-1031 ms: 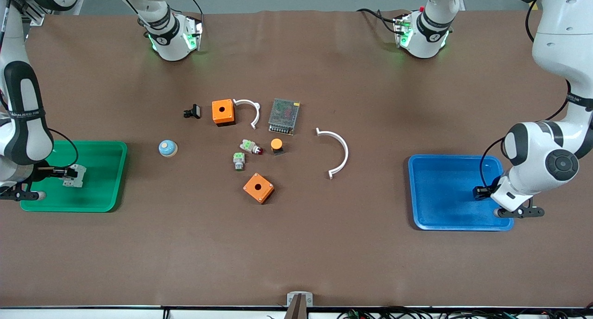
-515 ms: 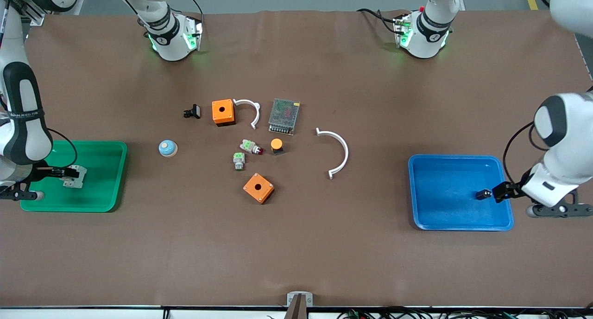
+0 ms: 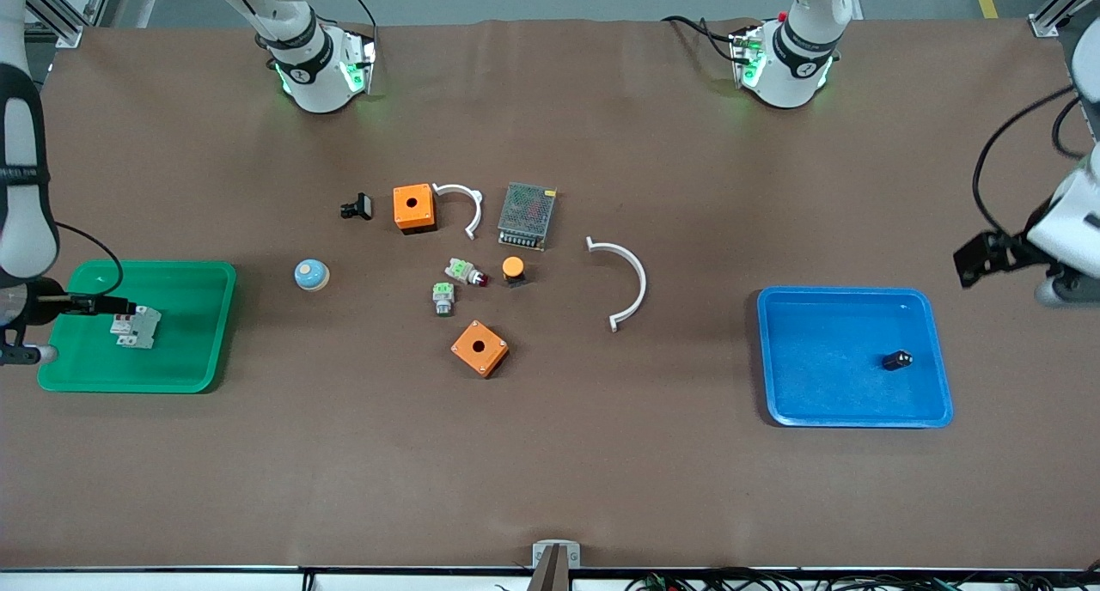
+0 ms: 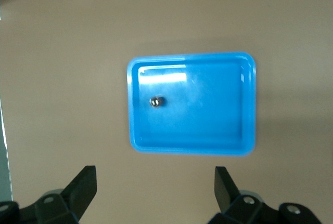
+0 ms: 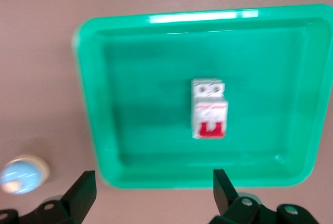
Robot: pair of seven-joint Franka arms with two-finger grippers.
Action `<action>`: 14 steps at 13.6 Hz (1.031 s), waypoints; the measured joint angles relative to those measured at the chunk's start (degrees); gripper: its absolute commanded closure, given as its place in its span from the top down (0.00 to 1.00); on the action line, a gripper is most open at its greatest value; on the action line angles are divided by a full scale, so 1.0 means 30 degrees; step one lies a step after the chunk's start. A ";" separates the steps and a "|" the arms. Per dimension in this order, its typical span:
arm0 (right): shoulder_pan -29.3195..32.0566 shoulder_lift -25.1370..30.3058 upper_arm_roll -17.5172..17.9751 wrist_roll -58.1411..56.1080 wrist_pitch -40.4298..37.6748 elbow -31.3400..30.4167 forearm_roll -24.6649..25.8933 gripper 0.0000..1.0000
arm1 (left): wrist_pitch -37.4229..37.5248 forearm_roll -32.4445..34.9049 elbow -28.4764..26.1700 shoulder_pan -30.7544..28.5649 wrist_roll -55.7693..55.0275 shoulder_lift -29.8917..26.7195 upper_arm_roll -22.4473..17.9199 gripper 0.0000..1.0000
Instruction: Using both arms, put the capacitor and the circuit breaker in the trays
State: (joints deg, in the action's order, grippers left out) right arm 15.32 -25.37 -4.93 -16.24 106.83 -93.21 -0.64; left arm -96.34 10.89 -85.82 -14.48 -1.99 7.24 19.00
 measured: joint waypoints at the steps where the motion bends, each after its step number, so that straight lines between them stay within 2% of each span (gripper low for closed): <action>1: -0.0525 0.0869 0.0022 0.0565 -0.0207 -0.0512 0.0000 0.99 | 0.0651 -0.0543 0.0307 0.0105 0.0000 -0.0330 -0.0037 1.00; 2: -0.1019 0.1699 0.0042 0.1010 -0.0241 -0.1182 0.0000 0.99 | 0.1004 -0.0976 0.0395 0.0494 0.0000 -0.0686 -0.0343 1.00; 5: -0.2269 0.3646 0.0101 0.2191 -0.0222 -0.3063 0.0000 0.99 | 0.2620 -0.2466 0.0212 0.3981 -0.0092 -0.1807 -0.3434 1.00; 6: -0.2645 0.4134 0.0109 0.2501 -0.0209 -0.3474 0.0000 0.99 | 0.3074 -0.2689 0.0039 0.4733 -0.0125 -0.2163 -0.4047 1.00; 14: -0.4128 0.6391 0.0162 0.3112 -0.0525 -0.3803 -0.0157 0.99 | 0.3467 -0.2818 -0.0386 0.4995 -0.0137 -0.2828 -0.4334 1.00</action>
State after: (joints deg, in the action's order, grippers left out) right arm 2.93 -6.20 -4.45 -6.90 105.25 -104.62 -1.11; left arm -85.94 2.44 -86.98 0.50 -2.40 -1.25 6.00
